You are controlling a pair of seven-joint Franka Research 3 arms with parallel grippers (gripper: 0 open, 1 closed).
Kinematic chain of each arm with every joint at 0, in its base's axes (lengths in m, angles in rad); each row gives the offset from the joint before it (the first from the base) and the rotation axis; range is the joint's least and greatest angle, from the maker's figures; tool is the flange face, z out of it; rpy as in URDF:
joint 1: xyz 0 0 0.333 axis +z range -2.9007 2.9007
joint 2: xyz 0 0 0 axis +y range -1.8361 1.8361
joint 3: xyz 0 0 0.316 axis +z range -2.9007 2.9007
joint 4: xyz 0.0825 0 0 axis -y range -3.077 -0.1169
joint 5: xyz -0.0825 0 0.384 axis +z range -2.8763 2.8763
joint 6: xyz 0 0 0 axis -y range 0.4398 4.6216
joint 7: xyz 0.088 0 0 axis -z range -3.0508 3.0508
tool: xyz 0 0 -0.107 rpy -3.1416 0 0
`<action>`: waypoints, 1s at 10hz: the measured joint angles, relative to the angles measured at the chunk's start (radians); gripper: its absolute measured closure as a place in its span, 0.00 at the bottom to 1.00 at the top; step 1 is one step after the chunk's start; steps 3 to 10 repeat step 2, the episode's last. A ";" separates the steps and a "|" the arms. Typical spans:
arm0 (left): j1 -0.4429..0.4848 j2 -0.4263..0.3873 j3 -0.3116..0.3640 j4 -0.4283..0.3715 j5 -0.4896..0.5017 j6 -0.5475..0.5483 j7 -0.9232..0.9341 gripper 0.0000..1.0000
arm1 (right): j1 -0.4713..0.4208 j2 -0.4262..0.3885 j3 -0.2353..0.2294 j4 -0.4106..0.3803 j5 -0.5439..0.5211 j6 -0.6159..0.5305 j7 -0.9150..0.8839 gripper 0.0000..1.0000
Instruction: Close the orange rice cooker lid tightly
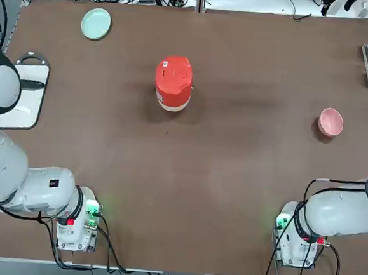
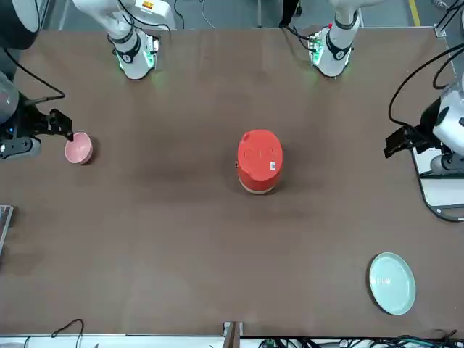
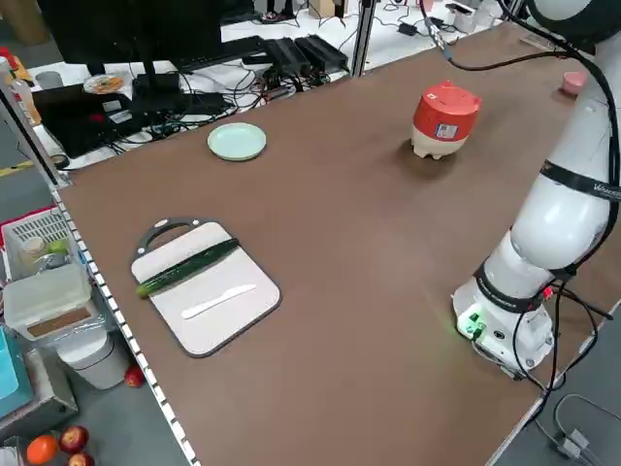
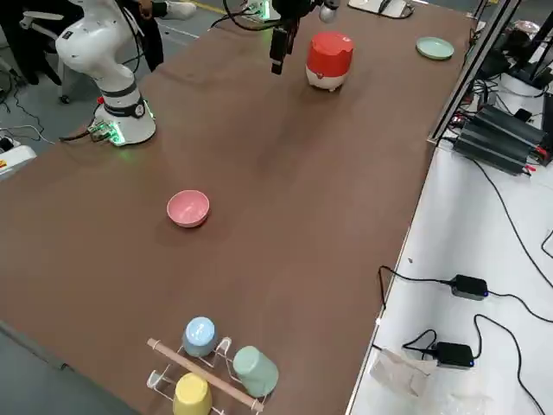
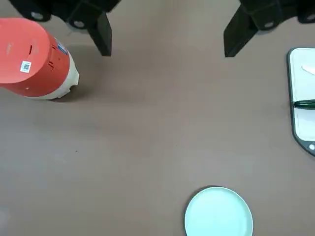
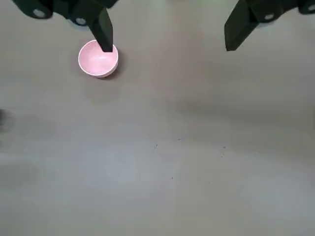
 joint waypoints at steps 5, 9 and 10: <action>0.000 0.000 -0.004 0.000 0.010 0.000 0.000 0.00 | 0.002 -0.004 0.000 -0.004 0.000 0.007 0.000 0.00; 0.000 0.000 -0.004 0.000 0.010 0.000 0.000 0.00 | 0.002 -0.004 0.000 -0.004 0.000 0.007 0.000 0.00; 0.000 0.000 -0.004 0.000 0.010 0.000 0.000 0.00 | 0.002 -0.004 0.000 -0.004 0.000 0.007 0.000 0.00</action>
